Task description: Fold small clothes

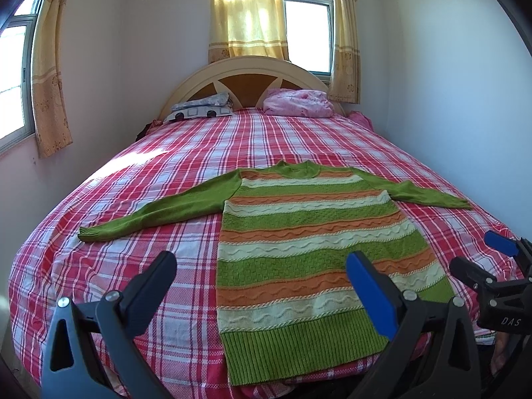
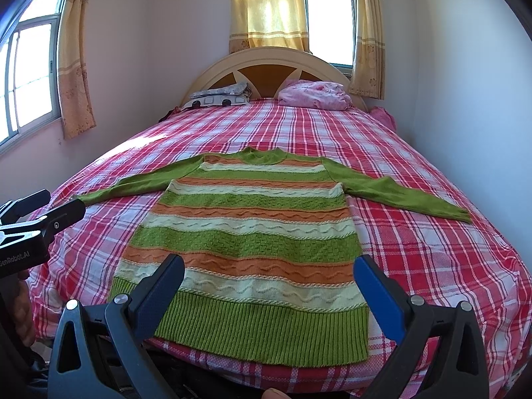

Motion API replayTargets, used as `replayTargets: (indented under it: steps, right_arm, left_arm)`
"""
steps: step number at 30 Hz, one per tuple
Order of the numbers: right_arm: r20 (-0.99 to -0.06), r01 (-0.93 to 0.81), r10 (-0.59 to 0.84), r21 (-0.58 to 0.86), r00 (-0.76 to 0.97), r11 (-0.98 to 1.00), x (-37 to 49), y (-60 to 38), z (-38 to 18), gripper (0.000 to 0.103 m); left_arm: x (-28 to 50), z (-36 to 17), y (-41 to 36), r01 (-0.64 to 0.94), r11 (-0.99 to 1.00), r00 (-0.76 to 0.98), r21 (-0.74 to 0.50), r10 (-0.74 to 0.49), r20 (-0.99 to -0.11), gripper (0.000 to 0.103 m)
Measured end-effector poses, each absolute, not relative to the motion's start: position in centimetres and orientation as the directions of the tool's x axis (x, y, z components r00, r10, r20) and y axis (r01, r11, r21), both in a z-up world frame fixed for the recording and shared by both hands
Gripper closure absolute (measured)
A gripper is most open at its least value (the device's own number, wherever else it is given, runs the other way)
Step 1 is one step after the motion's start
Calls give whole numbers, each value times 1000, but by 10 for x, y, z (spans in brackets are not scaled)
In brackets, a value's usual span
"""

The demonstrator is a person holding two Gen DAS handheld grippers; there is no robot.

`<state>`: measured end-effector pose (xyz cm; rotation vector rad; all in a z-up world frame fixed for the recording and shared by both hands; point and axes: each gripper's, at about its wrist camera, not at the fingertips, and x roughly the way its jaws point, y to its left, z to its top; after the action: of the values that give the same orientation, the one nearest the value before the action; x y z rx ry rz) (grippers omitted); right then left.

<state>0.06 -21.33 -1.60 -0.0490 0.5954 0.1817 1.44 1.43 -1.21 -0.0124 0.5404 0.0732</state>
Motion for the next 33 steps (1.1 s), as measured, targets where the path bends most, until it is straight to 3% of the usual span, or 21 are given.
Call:
replayTargets:
  steps: [12, 22, 33]
  right_arm:
    - [-608, -138, 90, -33, 789, 990, 41, -233, -41, 1]
    - [-674, -44, 16, -25, 738, 999, 106, -288, -74, 1]
    - [-721, 131, 6, 134, 693, 982, 186, -403, -100, 1]
  left_arm:
    - [44, -25, 14, -68, 995, 843, 75, 98, -529, 0]
    - [111, -41, 7, -43, 985, 828, 166, 128, -546, 0]
    - [200, -73, 4, -78, 985, 809, 151, 151, -568, 0]
